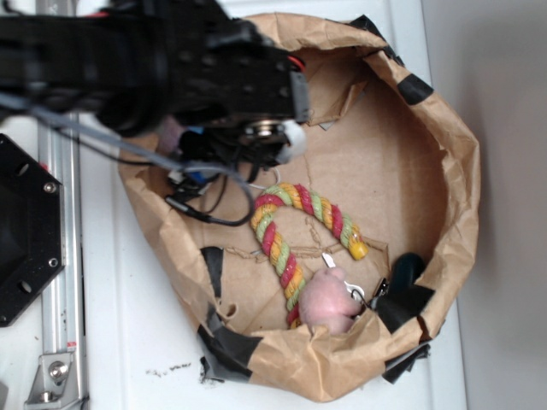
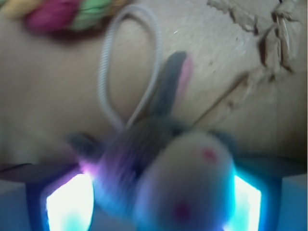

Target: Grab the gray animal.

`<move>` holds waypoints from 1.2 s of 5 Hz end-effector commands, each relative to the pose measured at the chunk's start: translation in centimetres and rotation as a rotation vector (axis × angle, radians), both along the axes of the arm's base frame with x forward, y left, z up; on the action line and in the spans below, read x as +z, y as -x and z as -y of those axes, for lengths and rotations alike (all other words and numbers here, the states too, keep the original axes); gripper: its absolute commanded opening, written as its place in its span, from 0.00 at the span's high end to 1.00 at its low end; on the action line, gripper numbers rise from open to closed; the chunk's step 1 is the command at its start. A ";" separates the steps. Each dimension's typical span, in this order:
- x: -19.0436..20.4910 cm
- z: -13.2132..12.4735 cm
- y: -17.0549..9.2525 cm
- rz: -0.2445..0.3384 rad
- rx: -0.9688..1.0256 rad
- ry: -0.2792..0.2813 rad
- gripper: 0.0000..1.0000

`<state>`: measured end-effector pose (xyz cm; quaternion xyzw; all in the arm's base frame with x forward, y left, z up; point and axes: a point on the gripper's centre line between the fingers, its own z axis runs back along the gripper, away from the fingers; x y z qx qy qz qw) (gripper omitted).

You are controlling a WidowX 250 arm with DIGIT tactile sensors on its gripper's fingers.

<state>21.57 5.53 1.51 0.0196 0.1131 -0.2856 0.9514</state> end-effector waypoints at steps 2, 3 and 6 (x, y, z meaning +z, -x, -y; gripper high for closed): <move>-0.6 -2.1 -1.2 0.022 0.066 -0.045 1.00; 1.4 -0.8 -1.7 0.061 0.064 -0.052 1.00; 15.0 7.2 -6.7 0.395 0.386 0.168 1.00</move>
